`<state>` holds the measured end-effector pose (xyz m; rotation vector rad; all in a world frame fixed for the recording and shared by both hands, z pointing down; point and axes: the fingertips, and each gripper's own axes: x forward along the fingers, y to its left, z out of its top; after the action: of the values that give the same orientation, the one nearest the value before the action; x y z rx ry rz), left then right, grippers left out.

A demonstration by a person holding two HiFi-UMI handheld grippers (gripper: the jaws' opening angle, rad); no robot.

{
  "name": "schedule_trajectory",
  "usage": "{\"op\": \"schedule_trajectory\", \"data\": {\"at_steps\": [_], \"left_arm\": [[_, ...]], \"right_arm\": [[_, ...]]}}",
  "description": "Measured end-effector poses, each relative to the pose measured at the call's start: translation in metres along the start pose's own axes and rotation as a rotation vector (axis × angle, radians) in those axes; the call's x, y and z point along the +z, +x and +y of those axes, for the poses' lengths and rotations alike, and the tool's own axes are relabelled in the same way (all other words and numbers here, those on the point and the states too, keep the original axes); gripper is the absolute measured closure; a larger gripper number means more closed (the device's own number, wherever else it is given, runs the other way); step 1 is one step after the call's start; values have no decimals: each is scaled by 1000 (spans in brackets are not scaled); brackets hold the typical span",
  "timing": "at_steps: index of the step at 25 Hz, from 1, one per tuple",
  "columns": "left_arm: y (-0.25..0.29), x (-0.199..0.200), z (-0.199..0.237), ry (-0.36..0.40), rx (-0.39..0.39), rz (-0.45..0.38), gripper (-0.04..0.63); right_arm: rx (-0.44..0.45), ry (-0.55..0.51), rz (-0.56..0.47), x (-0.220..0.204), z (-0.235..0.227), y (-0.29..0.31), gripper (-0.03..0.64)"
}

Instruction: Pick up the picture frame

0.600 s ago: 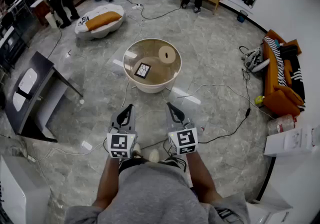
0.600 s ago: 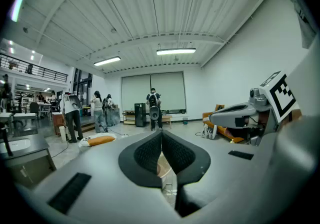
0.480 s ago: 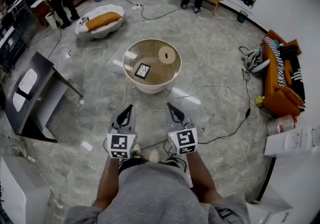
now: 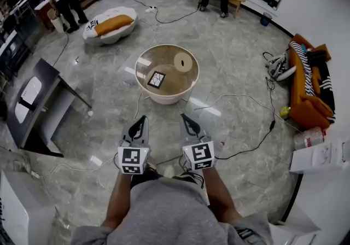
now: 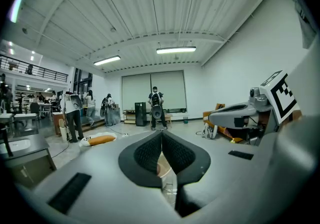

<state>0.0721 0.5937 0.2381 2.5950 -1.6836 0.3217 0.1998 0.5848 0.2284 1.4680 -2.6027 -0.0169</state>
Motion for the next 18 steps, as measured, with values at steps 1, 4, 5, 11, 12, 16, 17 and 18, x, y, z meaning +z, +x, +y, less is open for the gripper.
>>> {"op": "schedule_trajectory", "data": {"at_steps": [1,4,5,11,12,16,17,18], "left_arm": [[0,0,0,-2,3,-1,576],[2,-2,1,-5,12,-1,575],[4,-4,2,-5,14,2,575],[33,-9,27,-12,31,19,575],[41,-8,33,-13,32,20,575],[78,-9,61,-12,34,22,576],[88,-9,69,-12,33,21,575],[99,-9,77,-13,31,22,575]], "right_arm": [[3,3,-2,-1,0,1,617],[13,8,-4,-5,0,5,617],[16,10,-1,-7,0,8,617],[18,16,14,-10,-14,43,617],[19,18,16,-10,-17,53,617],[20,13,23,-10,-32,98,617],[19,12,23,-10,-36,111,617],[17,14,25,-11,-40,125,617]]}}
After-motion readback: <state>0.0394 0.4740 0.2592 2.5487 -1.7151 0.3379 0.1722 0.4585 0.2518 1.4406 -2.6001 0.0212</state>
